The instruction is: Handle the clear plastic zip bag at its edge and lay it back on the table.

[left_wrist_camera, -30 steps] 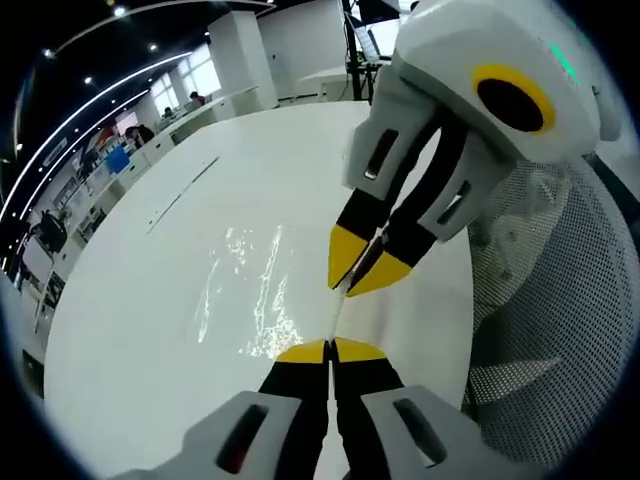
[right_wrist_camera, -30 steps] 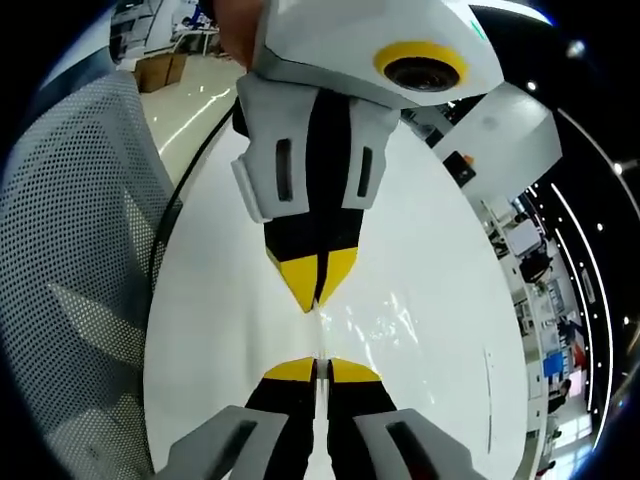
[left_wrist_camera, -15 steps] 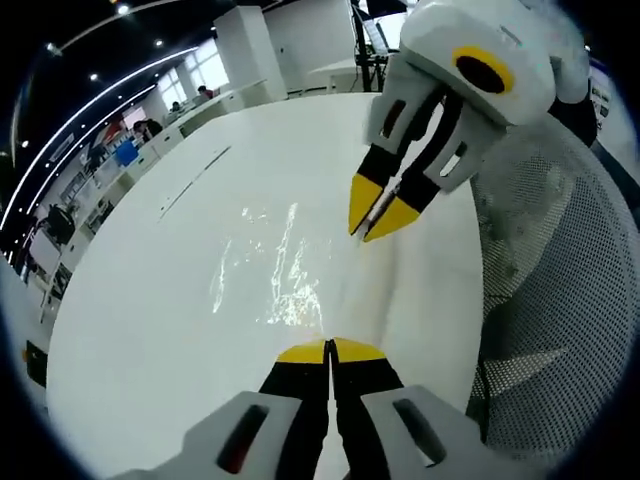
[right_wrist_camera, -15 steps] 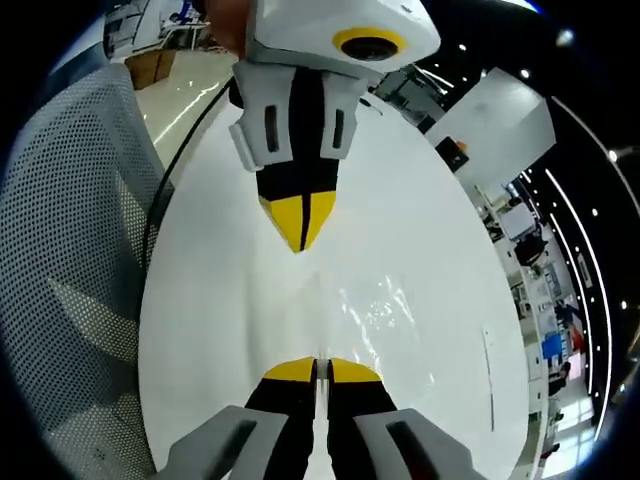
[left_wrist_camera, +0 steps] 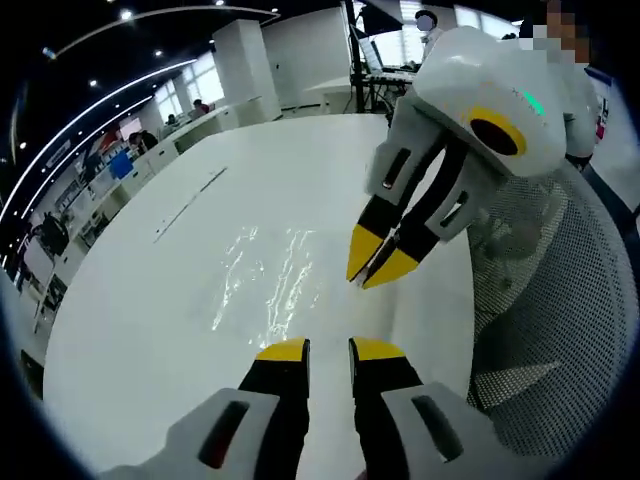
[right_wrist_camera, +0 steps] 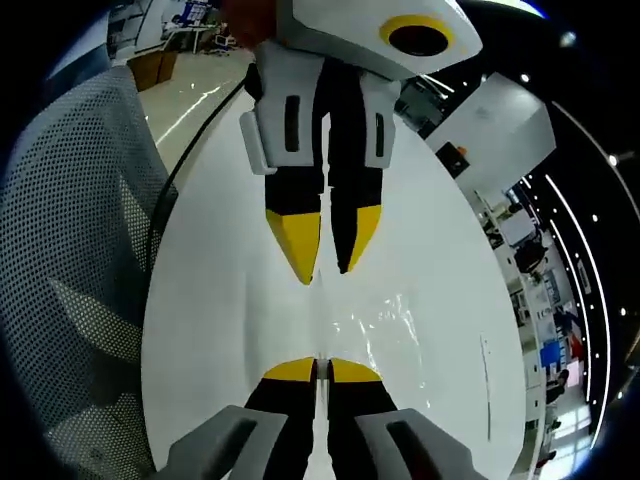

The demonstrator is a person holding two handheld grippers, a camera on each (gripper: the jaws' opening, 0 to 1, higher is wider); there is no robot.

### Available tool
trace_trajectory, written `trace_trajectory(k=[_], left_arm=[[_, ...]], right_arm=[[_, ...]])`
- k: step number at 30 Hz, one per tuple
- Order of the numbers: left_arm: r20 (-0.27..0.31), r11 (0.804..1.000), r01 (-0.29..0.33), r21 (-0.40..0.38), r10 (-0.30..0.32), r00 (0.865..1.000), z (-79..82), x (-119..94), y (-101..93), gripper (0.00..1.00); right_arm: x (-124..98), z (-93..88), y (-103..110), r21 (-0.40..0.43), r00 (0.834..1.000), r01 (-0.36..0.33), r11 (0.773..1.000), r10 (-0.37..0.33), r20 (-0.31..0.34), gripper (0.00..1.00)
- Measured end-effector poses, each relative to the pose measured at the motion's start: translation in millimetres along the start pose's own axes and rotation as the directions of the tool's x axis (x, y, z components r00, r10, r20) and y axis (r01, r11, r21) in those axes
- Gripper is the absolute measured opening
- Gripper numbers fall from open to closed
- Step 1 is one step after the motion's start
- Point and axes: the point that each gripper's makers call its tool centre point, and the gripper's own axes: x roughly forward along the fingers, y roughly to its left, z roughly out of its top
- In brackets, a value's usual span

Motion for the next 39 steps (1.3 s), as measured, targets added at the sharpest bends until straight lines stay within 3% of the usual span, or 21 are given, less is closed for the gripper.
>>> trace_trajectory(k=[8, 31, 39], left_arm=[[-0.024, 0.999, 0.026, 0.045, -0.025, 0.999, 2.8, 4, -9.6, 0.0], [-0.07, 1.0, 0.001, 0.024, 0.001, 0.998, -17.5, 3, -5.3, 0.0], [-0.088, 1.0, -0.015, 0.01, 0.016, 0.996, -27.1, 0, -1.8, 0.0]], right_arm=[[-1, 5.0, -1, 0.005, 1.0, 0.005, 1.0, -0.005, 0.01, 0.0], [-2, 4.4, 2, 0.019, 1.0, -0.003, 1.0, 0.003, 0.019, 0.0], [-4, -3.7, 2, 0.023, 1.0, -0.002, 1.0, 0.002, 0.002, 0.0]])
